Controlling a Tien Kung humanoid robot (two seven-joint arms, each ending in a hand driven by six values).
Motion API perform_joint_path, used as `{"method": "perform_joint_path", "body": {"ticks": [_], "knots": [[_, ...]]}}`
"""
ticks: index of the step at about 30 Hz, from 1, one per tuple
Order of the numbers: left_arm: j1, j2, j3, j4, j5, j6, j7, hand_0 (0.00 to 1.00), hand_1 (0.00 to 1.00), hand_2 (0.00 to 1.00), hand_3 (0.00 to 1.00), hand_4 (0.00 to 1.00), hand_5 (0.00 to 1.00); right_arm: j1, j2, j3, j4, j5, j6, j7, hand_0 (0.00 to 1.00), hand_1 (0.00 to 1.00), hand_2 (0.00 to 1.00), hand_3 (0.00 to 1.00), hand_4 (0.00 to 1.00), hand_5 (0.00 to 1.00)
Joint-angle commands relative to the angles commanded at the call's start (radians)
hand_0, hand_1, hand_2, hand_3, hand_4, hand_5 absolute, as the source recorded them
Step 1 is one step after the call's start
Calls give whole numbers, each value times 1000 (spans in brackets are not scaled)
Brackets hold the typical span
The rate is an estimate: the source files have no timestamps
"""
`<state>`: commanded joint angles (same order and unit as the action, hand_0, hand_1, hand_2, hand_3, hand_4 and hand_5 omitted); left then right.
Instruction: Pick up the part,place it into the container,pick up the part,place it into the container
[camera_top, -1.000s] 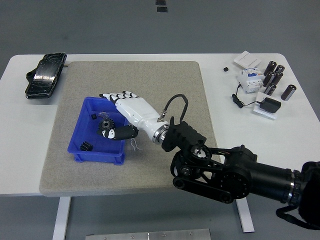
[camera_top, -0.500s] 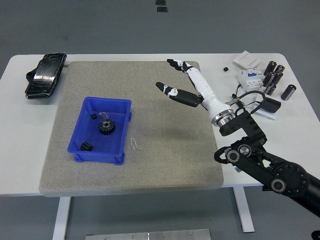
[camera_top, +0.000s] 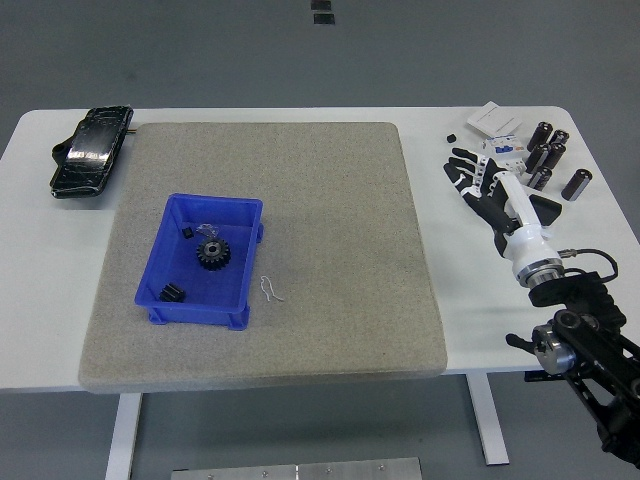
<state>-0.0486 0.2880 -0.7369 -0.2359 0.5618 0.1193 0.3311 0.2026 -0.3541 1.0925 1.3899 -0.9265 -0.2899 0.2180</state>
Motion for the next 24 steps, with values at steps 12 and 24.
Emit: {"method": "perform_joint_path", "body": {"ticks": [12, 24], "knots": [[-18, 22, -13, -1, 32, -5, 10, 678, 634, 603, 584, 639, 280, -7, 8, 49, -13, 99, -2, 44, 777, 783, 778, 735, 872, 619], [-8, 34, 2, -1, 12, -3, 6, 679, 635, 603, 583, 639, 278, -22, 21, 51, 1, 108, -4, 57, 775, 775, 774, 728, 872, 627]]}}
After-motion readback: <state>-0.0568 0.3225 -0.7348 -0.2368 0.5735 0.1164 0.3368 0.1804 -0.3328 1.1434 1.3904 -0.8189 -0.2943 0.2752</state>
